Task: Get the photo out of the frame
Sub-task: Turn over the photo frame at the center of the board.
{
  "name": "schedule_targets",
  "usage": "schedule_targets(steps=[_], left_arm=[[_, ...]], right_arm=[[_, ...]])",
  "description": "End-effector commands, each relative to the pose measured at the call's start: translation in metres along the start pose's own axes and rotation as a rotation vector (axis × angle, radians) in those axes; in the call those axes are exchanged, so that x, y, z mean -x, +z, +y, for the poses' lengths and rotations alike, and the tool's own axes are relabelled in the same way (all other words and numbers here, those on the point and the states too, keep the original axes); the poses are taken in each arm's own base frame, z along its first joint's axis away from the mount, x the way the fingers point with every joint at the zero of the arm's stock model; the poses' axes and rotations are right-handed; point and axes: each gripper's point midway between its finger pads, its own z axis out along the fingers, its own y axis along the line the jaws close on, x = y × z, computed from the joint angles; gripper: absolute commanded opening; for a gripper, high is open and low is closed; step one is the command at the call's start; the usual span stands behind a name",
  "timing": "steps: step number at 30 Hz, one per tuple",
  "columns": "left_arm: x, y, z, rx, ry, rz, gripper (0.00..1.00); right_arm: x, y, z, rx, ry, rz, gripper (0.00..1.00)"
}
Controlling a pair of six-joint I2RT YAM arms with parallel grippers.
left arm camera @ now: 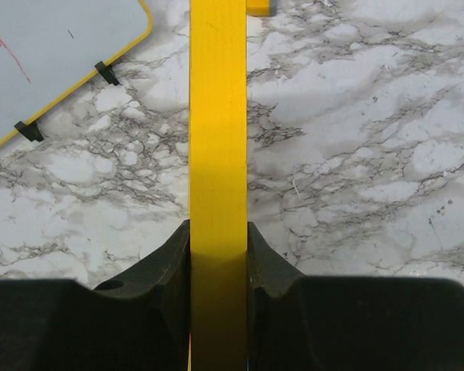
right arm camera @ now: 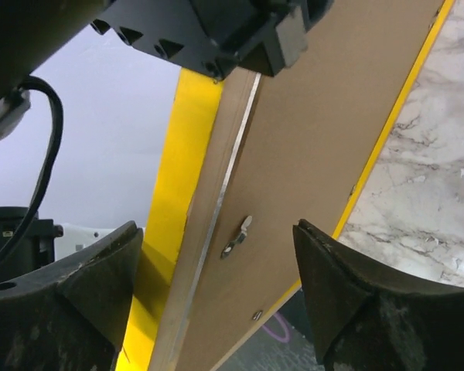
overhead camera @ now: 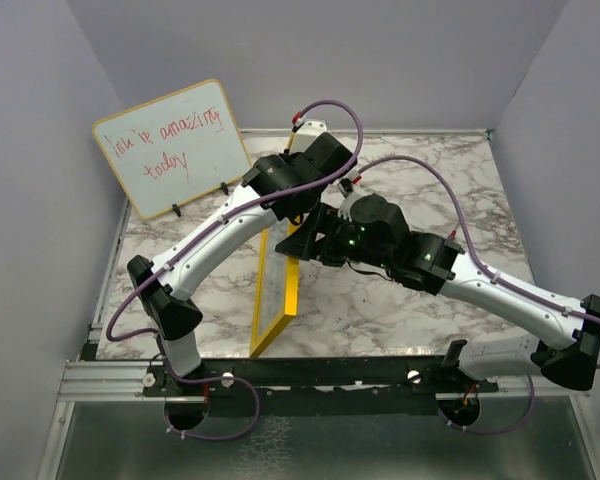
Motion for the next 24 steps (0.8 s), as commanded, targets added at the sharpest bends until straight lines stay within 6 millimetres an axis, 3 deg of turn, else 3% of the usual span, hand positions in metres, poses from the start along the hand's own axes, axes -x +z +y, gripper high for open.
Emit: schedule_targets(steps=[1,7,11,24], left_arm=[[-0.025,0.018,-0.045,-0.074,-0.058,0.073,0.00],[-0.023,0.020,-0.047,-0.061,-0.098,0.058,0.00],[-0.017,0.018,-0.050,-0.072,-0.133,0.044,0.00],[-0.011,0.024,-0.055,-0.058,-0.229,0.017,0.00]], right_arm=[[0.009,0.005,-0.009,-0.071,0.008,-0.062,0.70],[0.015,-0.007,-0.008,-0.031,0.045,-0.116,0.65],[0.014,-0.012,0.000,0.026,0.057,-0.122,0.74],[0.008,-0.024,0.005,0.065,0.127,-0.132,0.75]])
